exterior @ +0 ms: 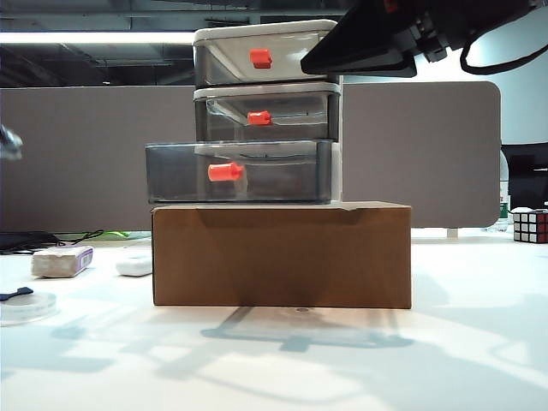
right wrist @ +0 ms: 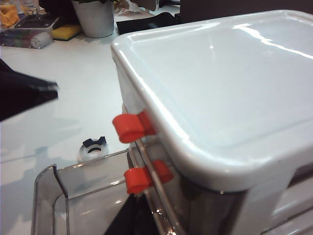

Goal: Open the third layer of the drawer on the table, pick up the transparent tape on the table and put it in, and finally close the drawer.

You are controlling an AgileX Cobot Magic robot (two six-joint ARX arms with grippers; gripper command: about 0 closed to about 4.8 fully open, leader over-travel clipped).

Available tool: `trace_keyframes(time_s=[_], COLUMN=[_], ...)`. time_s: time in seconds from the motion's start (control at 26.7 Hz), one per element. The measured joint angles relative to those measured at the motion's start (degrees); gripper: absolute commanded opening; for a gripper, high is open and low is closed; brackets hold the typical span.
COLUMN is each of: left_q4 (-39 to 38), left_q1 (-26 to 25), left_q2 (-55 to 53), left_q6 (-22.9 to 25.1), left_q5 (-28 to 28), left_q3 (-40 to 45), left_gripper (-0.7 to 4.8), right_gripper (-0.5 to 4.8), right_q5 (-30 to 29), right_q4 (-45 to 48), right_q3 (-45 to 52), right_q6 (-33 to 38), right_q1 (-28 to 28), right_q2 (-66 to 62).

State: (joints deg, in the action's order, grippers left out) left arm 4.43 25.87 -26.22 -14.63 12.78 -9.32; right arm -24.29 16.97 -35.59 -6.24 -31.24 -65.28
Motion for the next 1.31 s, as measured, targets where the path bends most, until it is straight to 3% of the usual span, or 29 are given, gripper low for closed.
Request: trace_keyframes(time_s=[0.15, 0.19, 0.22, 0.3, 0.41, 0.49, 0.67, 0.79, 0.82, 0.86, 0.94, 1.12, 1.31], left_q4=[0.66, 0.59, 0.33, -0.66, 0.42, 4.02, 7.32, 10.69, 11.26, 11.63, 13.16, 20.06, 27.65], left_q1=[-18.95, -21.38, -25.81, -29.03, -29.18, -29.03, -28.09, -26.60, -26.05, -25.59, -25.14, -25.11, -25.11], left_q2=[-4.07, -5.25, -8.31, -10.82, -12.46, -14.12, -18.47, -21.18, -22.01, -22.95, -26.91, -33.42, -43.17], left_q6=[-0.39, -0.28, -0.42, -1.03, -1.44, 3.85, 18.53, 22.71, 24.30, 26.27, 32.30, 33.51, 34.10], left_q5=[-24.92, -27.89, -30.60, -31.67, -34.69, -35.26, -40.54, -40.68, -40.63, -40.41, -38.73, -35.06, -36.50], left_q3=[-0.07, -0.07, -0.07, -0.02, 0.24, 1.90, 3.80, 3.78, 3.78, 3.78, 3.78, 3.78, 3.04], left_gripper=[0.97, 1.38, 1.49, 1.49, 1.55, 1.88, 2.07, 2.59, 2.94, 3.63, 3.73, 3.75, 3.87], right_gripper=[-0.05, -0.05, -0.05, -0.05, -0.05, -0.05, -0.05, -0.05, -0.05, -0.05, -0.05, -0.05, -0.05], right_q5=[0.02, 0.02, 0.00, 0.02, 0.00, 0.04, 0.04, 0.04, 0.04, 0.02, 0.00, 0.00, 0.00], right_q4=[-0.15, -0.15, -0.15, -0.15, -0.39, -0.94, -2.40, -2.82, -2.86, -2.86, -3.48, -5.40, -5.53], right_q3=[0.00, 0.00, 0.00, 0.00, 0.00, 0.00, 0.00, 0.00, 0.00, 0.00, 0.00, 0.02, 0.00], right_q6=[0.00, 0.00, 0.00, 0.00, 0.00, 0.00, 0.00, 0.00, 0.00, 0.00, 0.00, 0.00, 0.00], right_q1=[0.04, 0.04, 0.02, 0.02, 0.02, 0.02, 0.02, 0.02, 0.02, 0.02, 0.02, 0.00, 0.00], right_q2=[0.00, 0.00, 0.00, 0.00, 0.00, 0.00, -0.02, -0.02, -0.02, -0.02, -0.02, -0.02, -0.02])
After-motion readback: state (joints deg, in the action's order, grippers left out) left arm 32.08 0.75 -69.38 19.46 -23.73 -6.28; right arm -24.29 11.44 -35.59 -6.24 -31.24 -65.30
